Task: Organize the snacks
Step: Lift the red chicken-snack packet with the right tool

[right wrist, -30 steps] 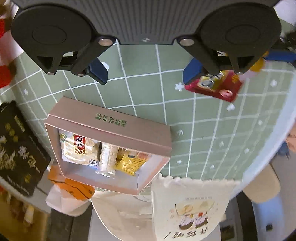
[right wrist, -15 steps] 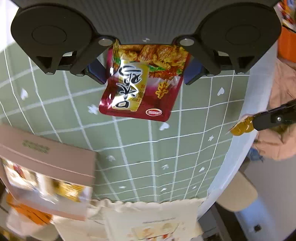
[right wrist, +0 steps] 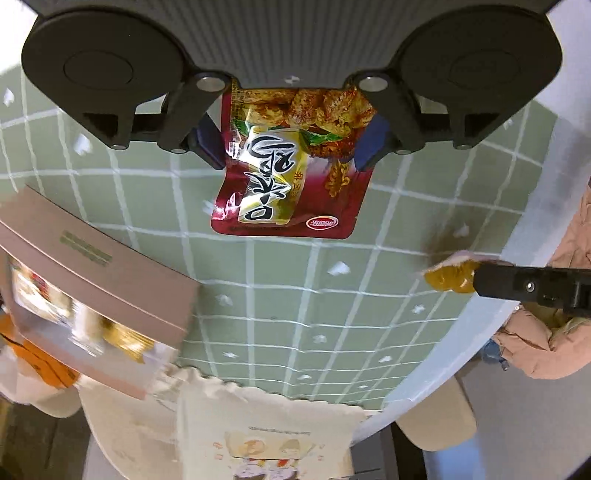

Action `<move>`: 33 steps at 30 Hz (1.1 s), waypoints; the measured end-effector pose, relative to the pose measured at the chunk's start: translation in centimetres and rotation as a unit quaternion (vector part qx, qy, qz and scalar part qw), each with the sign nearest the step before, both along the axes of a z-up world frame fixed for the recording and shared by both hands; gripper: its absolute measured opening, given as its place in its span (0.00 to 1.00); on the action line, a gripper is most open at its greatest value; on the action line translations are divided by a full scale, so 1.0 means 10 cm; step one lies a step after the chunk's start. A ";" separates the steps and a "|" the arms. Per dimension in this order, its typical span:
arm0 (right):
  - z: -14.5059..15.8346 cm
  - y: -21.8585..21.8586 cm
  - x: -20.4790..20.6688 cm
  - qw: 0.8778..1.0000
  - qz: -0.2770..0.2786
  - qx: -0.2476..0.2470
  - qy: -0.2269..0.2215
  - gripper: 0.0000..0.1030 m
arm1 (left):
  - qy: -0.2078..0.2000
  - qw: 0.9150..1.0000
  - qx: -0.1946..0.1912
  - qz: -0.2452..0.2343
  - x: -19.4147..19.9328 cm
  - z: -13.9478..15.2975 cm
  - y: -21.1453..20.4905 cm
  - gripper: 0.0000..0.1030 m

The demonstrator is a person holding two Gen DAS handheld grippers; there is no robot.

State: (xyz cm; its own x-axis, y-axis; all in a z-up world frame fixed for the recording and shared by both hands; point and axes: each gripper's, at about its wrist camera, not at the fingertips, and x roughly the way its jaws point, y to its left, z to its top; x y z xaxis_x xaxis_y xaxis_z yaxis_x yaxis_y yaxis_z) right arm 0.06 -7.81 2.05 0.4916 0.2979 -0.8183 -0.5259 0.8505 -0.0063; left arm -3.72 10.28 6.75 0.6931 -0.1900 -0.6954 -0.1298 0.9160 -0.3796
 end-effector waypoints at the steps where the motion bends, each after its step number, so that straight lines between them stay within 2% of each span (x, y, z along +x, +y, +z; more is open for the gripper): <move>1: 0.01 -0.08 -0.01 1.000 -0.006 0.001 0.000 0.70 | 0.001 1.000 0.000 -0.006 0.01 0.00 -0.03 0.27; 6: 0.07 -0.39 -0.06 0.999 -0.033 0.002 -0.009 0.58 | 0.015 0.999 -0.010 -0.040 0.08 -0.06 -0.22 0.27; 10: 0.15 -0.54 -0.07 0.999 -0.048 0.015 -0.009 0.52 | 0.030 0.996 -0.007 -0.084 0.10 -0.12 -0.45 0.27; 18: 0.34 -0.68 -0.09 0.992 -0.056 0.107 0.031 0.30 | 0.066 0.992 -0.007 -0.112 0.11 -0.32 -0.69 0.25; 22: 0.41 -0.63 -0.11 0.986 -0.047 0.149 0.057 0.30 | 0.070 0.991 -0.012 -0.111 0.09 -0.36 -0.69 0.25; 28: 0.19 -0.52 0.01 0.983 -0.061 0.143 0.097 0.34 | 0.069 0.991 -0.012 -0.110 0.08 -0.36 -0.65 0.25; 33: -0.05 -0.67 0.21 0.954 -0.089 0.230 0.173 0.39 | 0.067 0.992 -0.011 -0.110 0.08 -0.35 -0.65 0.25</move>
State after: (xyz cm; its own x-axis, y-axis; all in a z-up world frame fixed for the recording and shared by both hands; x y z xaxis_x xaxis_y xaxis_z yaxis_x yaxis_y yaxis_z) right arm 2.14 -14.49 1.50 0.2920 0.6006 -0.7443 -0.2753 0.7981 0.5360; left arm -2.94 3.81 3.27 0.5345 -0.3425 -0.7726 0.0224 0.9196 -0.3922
